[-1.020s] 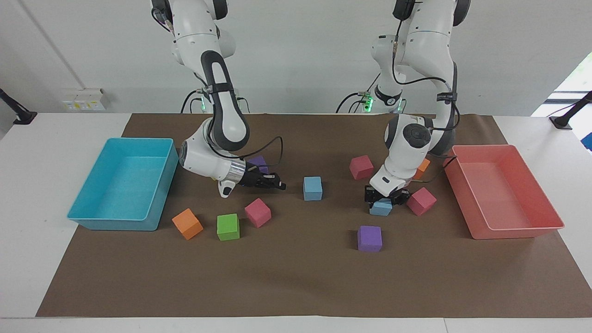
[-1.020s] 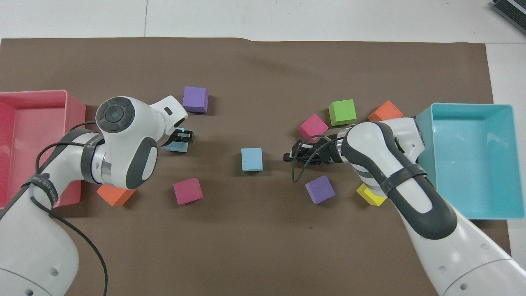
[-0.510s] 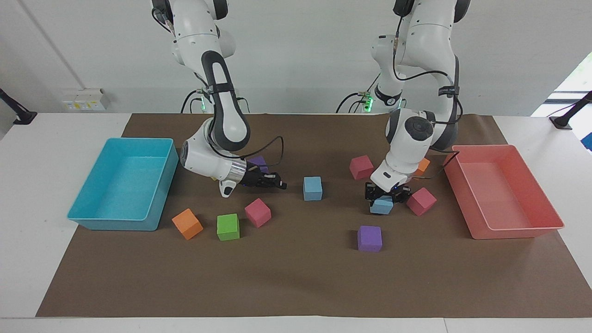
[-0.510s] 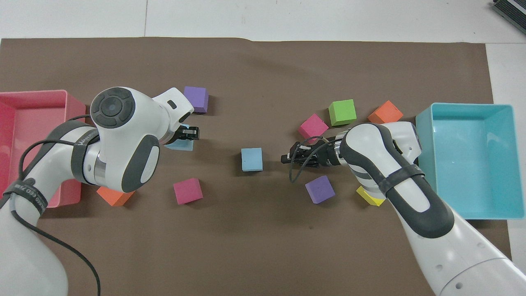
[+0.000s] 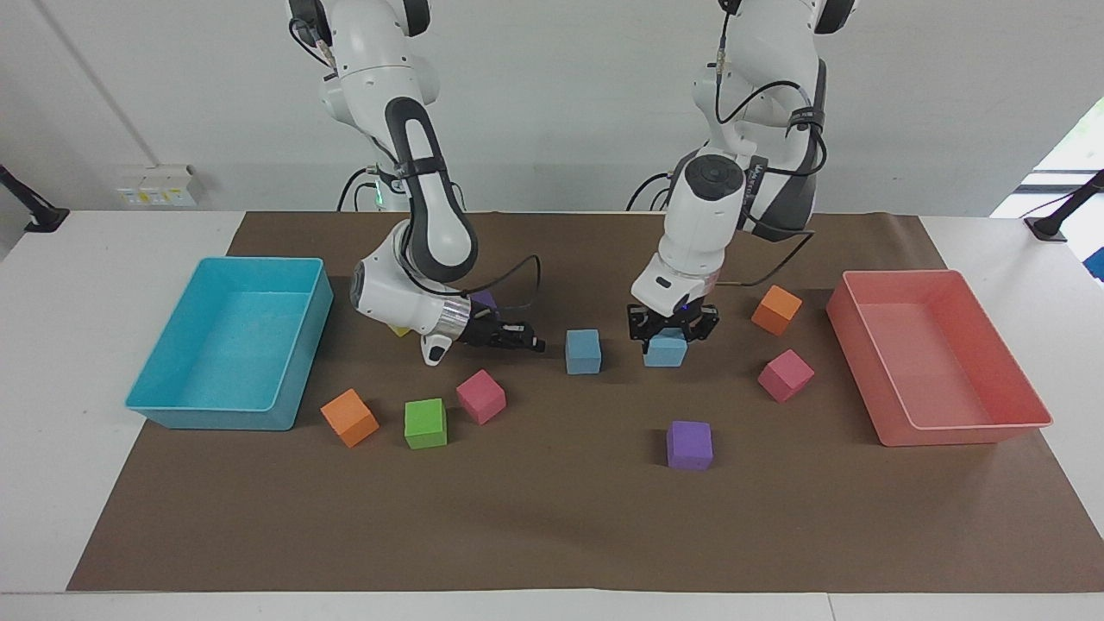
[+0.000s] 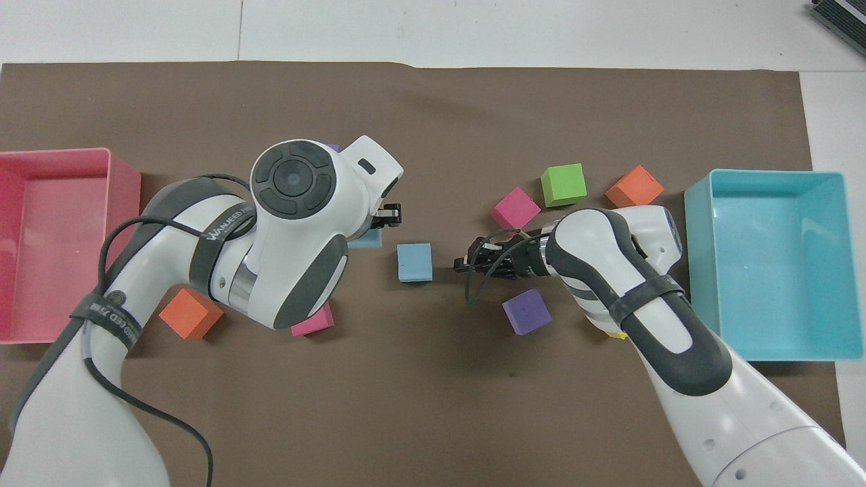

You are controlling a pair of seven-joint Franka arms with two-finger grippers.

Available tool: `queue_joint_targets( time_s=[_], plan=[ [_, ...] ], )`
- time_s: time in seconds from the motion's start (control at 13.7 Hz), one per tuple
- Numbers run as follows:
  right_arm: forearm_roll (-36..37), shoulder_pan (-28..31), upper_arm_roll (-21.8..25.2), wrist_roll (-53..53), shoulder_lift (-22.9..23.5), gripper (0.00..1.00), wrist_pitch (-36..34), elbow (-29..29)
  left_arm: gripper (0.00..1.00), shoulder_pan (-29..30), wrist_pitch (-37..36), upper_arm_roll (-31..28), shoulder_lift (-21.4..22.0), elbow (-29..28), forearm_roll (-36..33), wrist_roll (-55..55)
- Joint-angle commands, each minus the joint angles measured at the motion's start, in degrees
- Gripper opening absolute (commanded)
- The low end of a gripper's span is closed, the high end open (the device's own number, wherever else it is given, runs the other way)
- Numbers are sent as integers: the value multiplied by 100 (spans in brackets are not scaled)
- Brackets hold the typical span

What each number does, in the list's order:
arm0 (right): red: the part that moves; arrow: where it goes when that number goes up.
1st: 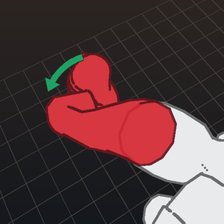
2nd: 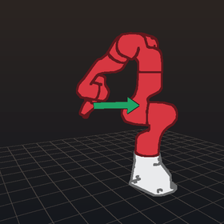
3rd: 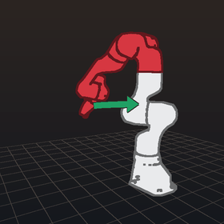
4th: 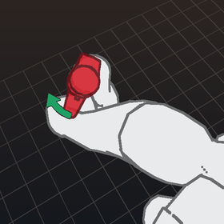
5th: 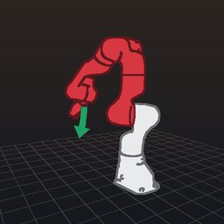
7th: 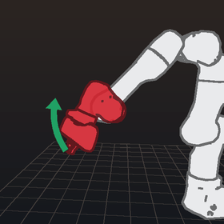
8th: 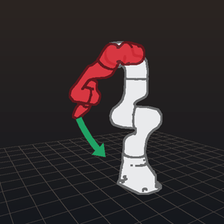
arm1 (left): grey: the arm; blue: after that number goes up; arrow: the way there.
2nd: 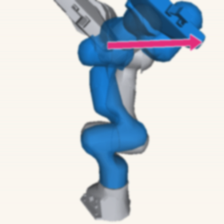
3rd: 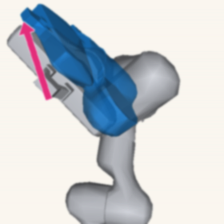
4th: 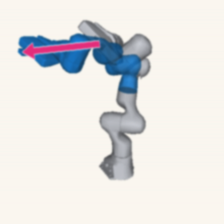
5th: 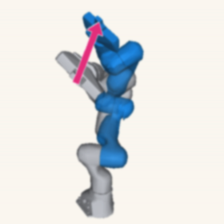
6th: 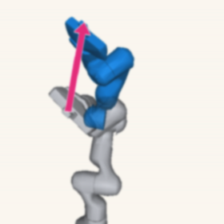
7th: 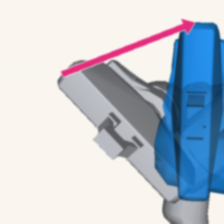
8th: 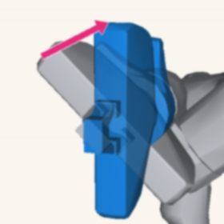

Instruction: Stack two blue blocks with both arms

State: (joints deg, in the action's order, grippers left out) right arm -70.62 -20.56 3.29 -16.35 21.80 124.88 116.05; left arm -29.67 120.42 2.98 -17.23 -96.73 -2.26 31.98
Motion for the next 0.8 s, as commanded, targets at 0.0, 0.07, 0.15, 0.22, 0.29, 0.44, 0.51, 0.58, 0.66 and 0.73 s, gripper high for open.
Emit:
queue_joint_targets(
  time_s=[0.0, 0.07, 0.15, 0.22, 0.29, 0.44, 0.51, 0.58, 0.66, 0.73],
  plan=[
    [-189, 104, -30, -333, 0, 0, 1, 67, 0, -205, -221, -87, -299, 401, 41, 212],
    [-189, 96, -30, -343, -9, 0, 27, 67, 0, -371, -238, -96, -403, 401, 68, 378],
    [-189, 61, -30, -343, -9, 0, 45, 67, 0, -442, -186, -96, -482, 418, 42, 588],
    [-189, 61, -30, -343, -9, 0, 54, 67, 0, -443, -151, -87, -492, 418, 33, 617],
    [-189, 78, -21, -343, -9, 0, 45, 76, 0, -460, -133, -96, -509, 418, 33, 643],
    [-189, 95, -21, -352, -9, 0, 27, 85, 0, -513, -107, -87, -518, 392, 15, 669],
    [-189, 104, -21, -352, -9, 0, 10, 85, 0, -522, -46, -87, -518, 374, 24, 678],
    [-189, 96, -21, -352, -9, 0, 18, 85, 0, -522, 85, -87, -536, 348, 7, 670],
    [-189, 96, -21, -360, -9, 0, 10, 93, 0, -531, 113, -87, -553, 331, 6, 661],
    [-180, 96, -21, -360, -9, 0, 10, 94, 0, -540, 122, -78, -562, 322, -2, 661]
  ],
)
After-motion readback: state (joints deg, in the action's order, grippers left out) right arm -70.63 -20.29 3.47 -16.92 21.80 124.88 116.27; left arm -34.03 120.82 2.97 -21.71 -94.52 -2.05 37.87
